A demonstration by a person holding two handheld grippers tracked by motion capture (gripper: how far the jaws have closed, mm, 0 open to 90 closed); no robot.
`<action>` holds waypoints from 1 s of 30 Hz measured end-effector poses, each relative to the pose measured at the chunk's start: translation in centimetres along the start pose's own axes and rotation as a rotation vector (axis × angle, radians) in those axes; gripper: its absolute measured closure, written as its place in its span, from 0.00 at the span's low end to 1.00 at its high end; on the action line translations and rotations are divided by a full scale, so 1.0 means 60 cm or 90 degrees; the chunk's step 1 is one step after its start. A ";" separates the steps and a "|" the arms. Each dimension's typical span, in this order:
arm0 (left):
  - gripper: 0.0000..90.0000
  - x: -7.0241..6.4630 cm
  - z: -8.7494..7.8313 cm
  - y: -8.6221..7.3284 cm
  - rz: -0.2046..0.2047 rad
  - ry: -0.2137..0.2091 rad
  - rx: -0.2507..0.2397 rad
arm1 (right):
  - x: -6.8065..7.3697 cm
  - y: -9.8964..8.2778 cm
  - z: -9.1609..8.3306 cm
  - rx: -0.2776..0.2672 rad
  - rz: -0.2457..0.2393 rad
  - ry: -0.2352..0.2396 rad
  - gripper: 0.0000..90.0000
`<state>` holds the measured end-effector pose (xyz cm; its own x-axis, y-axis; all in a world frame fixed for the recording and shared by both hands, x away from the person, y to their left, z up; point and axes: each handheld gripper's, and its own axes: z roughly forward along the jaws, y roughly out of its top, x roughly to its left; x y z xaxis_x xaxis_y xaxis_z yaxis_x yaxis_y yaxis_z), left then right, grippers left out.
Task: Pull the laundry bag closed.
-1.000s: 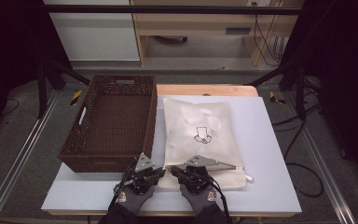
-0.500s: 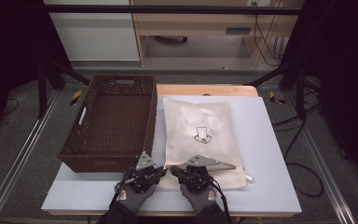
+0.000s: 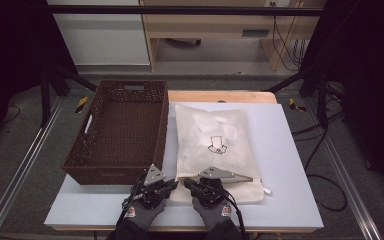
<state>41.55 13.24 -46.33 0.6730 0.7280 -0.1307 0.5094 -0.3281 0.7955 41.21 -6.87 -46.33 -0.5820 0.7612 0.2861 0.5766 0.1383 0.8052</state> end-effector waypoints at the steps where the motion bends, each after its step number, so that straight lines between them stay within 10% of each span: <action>1: 0.94 0.001 -0.001 0.001 -0.002 0.000 0.000 | 0.000 0.000 0.000 0.001 0.002 0.002 0.97; 30: 0.93 0.003 0.004 0.006 0.016 -0.008 0.008 | -0.005 0.005 0.009 -0.011 -0.005 0.023 0.96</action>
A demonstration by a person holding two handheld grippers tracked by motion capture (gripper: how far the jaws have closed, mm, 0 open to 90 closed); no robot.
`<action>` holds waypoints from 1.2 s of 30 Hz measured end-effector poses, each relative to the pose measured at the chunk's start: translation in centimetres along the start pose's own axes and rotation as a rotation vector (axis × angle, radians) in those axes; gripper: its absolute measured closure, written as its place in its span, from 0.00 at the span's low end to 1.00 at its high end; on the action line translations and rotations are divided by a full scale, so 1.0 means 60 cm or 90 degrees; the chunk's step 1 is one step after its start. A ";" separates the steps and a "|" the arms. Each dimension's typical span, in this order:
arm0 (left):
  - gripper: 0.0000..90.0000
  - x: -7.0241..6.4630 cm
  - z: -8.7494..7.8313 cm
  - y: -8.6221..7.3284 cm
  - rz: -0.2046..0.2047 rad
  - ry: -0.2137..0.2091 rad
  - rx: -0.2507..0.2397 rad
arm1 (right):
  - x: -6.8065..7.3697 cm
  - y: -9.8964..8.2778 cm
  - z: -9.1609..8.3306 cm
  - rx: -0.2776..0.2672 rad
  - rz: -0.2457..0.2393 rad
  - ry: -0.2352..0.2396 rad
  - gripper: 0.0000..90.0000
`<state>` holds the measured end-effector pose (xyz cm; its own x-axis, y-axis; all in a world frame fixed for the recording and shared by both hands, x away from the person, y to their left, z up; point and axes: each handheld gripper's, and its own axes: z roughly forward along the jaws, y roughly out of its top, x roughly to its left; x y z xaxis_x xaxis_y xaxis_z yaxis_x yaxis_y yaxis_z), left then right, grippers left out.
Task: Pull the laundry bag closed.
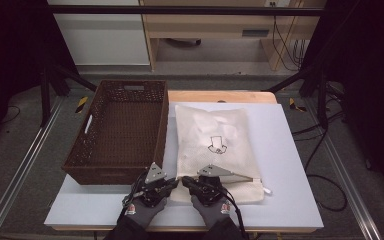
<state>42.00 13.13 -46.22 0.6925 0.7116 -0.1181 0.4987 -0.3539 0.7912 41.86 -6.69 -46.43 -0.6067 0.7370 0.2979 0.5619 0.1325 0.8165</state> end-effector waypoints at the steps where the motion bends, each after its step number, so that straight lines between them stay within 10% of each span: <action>1: 0.93 0.000 -0.001 0.000 -0.005 -0.001 -0.003 | 0.000 0.000 -0.001 -0.003 -0.002 0.000 0.96; 36: 0.94 0.005 -0.019 0.003 -0.013 0.006 -0.032 | -0.033 -0.011 -0.020 0.013 0.040 -0.040 0.97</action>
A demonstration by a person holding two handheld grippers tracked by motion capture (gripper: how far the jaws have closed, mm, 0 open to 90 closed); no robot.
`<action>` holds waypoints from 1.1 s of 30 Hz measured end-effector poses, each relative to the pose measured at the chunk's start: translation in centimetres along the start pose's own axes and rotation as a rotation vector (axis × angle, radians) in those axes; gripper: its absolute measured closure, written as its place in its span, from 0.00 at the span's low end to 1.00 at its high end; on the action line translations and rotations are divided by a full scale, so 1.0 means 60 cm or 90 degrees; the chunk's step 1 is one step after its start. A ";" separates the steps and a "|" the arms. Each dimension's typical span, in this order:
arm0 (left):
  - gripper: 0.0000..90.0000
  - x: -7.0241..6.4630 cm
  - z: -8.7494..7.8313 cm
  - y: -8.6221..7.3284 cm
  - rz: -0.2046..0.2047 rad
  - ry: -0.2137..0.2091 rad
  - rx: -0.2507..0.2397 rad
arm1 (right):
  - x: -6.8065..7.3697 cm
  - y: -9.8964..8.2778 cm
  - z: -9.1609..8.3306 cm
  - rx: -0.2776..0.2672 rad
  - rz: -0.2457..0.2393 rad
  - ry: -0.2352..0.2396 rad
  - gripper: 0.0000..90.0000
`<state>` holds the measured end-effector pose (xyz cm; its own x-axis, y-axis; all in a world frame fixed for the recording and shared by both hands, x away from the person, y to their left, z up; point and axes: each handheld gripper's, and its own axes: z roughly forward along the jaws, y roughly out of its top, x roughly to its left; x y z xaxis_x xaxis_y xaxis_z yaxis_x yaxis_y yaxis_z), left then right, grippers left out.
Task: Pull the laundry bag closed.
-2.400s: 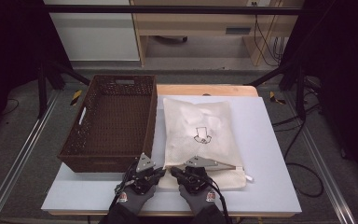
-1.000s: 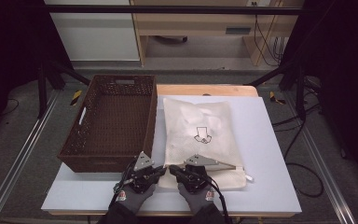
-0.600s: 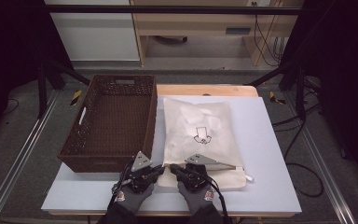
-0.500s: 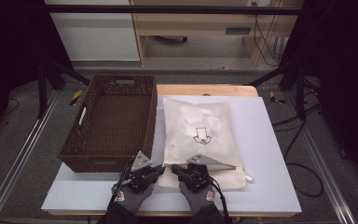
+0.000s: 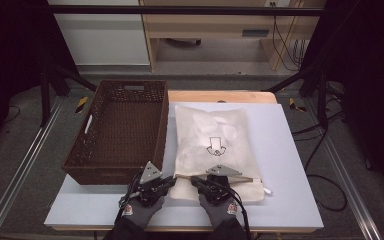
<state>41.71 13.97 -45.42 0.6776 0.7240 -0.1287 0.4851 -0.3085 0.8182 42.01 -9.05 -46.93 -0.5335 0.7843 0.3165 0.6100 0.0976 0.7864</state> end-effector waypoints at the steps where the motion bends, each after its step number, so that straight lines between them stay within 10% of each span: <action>1: 0.94 -0.002 0.002 -0.002 0.004 0.002 0.004 | -0.004 -0.001 -0.003 0.000 0.003 -0.003 0.97; 33: 0.93 0.001 -0.001 -0.001 0.002 0.004 0.014 | -0.078 0.019 -0.127 -0.026 0.009 0.007 0.97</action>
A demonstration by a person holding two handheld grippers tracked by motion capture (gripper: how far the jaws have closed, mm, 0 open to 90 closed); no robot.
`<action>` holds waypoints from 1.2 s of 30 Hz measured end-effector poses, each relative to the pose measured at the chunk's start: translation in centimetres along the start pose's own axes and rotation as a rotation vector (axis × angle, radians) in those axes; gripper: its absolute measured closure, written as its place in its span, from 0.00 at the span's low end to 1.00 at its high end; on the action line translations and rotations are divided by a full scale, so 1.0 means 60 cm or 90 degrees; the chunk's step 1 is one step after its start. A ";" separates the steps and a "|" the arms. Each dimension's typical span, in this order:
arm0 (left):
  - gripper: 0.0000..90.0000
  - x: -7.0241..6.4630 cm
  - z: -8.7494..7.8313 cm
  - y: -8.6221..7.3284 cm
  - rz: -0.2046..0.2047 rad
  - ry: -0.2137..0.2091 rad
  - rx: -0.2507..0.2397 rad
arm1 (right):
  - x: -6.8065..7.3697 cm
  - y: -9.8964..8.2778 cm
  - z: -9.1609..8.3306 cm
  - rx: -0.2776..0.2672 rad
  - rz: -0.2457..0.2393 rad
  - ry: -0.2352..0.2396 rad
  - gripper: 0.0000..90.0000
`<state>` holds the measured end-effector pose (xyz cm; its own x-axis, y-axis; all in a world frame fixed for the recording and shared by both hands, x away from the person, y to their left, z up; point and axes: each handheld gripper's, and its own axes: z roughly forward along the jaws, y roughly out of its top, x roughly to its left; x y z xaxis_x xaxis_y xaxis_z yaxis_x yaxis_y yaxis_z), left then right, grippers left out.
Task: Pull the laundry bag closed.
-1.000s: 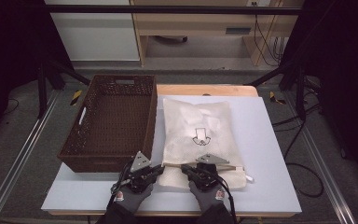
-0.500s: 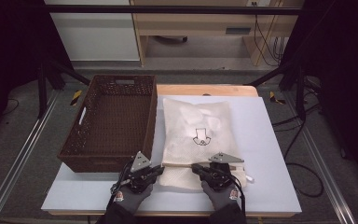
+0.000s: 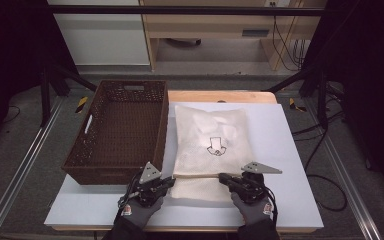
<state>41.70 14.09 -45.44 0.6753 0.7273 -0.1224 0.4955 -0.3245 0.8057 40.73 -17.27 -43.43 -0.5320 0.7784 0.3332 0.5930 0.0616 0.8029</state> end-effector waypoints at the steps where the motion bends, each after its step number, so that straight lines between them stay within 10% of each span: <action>1: 0.93 0.000 0.000 0.000 0.000 0.001 0.000 | -0.003 0.000 -0.005 -0.002 0.006 0.001 0.97; 36: 0.93 0.001 0.005 -0.005 0.004 0.004 0.014 | -0.102 -0.018 -0.071 0.000 0.077 -0.084 0.97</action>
<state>41.76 14.02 -45.86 0.6756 0.7285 -0.1136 0.5026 -0.3423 0.7939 40.75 -24.76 -44.22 -0.3734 0.8551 0.3596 0.6473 -0.0374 0.7613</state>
